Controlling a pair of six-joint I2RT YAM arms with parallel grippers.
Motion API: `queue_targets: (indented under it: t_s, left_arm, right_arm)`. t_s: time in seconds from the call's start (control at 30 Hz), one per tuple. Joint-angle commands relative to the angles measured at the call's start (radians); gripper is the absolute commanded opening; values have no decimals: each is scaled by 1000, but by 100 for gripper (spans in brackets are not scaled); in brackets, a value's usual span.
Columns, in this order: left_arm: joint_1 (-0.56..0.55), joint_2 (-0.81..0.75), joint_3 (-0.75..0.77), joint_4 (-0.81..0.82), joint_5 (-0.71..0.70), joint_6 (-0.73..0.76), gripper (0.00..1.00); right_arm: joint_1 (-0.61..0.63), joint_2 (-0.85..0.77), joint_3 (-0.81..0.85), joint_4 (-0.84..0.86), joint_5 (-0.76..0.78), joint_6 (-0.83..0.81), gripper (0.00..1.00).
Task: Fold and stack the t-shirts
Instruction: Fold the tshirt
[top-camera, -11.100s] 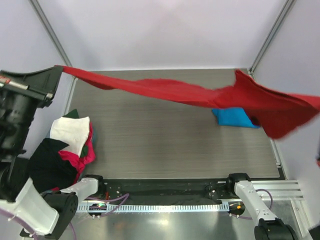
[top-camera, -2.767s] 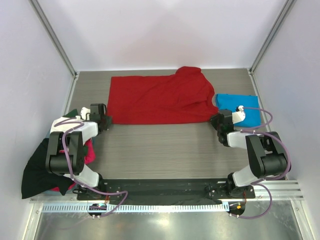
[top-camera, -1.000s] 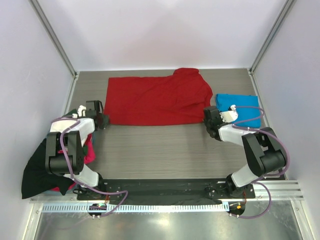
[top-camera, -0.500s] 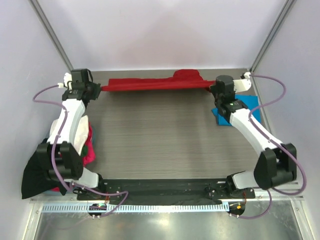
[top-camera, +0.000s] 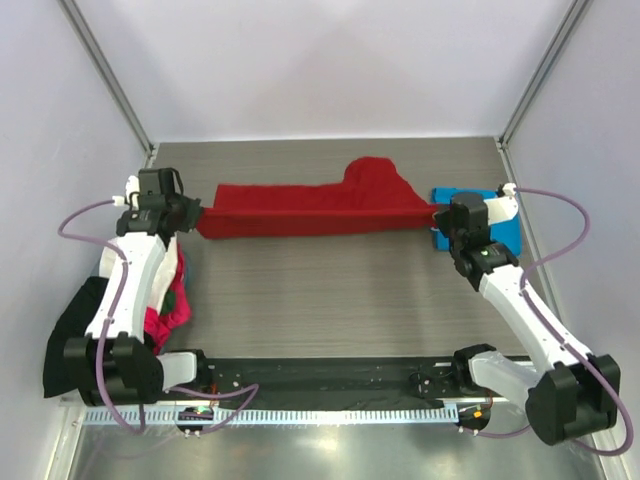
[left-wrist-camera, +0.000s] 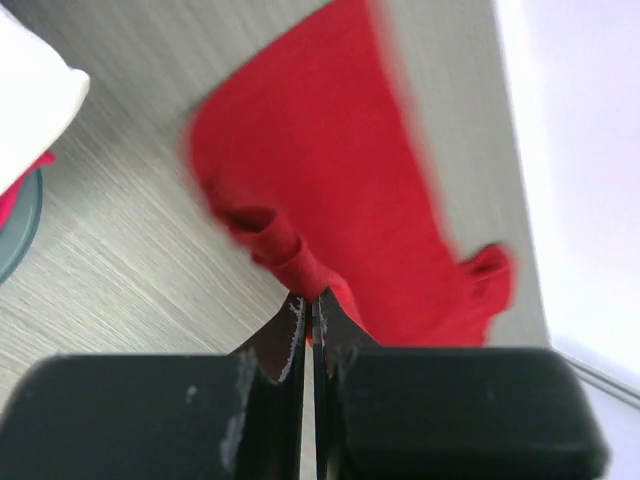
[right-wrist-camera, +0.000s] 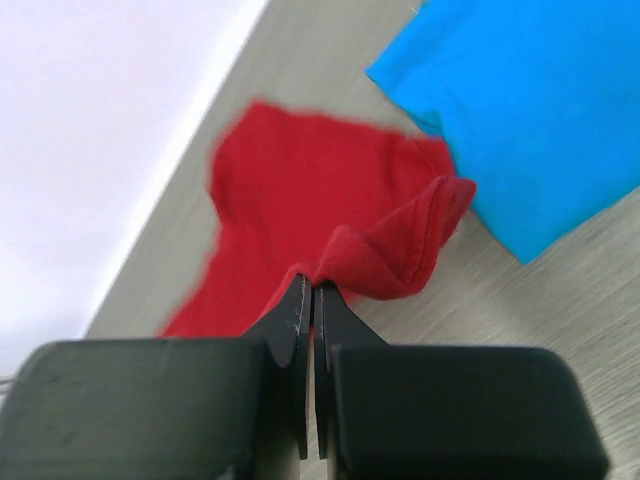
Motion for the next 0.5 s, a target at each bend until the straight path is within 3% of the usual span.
queue_targets:
  t_s: [0.0,0.3,0.47]
  left_arm:
    - [8,-115,111,-31,-55,34,0]
    - [8,-159,483,-208,-33,88,0]
    - [7,-256,565,-240,-15,82,0]
  right_arm:
    - [-14,-91,124,3,50,-67,1]
    - [-15,-154,528,-178,-29,-243,1]
    - [-14,-243,652,-262,-74,-248,1]
